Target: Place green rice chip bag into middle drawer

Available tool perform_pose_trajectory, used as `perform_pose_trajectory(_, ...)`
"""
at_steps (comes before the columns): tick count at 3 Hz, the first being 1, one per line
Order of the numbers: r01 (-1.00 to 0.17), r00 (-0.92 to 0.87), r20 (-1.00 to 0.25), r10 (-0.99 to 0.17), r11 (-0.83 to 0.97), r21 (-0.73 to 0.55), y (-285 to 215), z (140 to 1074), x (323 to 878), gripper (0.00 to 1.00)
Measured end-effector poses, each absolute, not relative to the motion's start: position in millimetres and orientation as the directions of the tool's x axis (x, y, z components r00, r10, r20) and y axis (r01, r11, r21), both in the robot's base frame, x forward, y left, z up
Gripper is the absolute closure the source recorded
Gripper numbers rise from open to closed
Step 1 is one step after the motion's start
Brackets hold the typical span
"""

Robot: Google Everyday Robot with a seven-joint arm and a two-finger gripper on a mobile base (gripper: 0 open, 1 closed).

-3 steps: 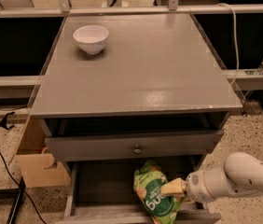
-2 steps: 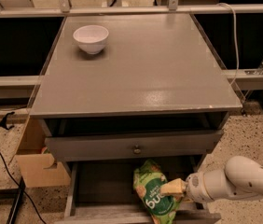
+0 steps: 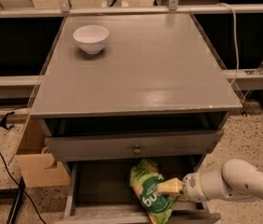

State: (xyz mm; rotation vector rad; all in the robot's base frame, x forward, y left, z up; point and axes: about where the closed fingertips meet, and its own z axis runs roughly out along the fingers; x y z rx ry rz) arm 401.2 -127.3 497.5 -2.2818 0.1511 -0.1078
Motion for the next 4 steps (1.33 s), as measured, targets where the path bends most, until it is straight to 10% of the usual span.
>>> perform_pose_trajectory(4,-0.034,0.985,0.078,-0.154,-0.617,-0.786,-100.0,459.9,465.2,1.0)
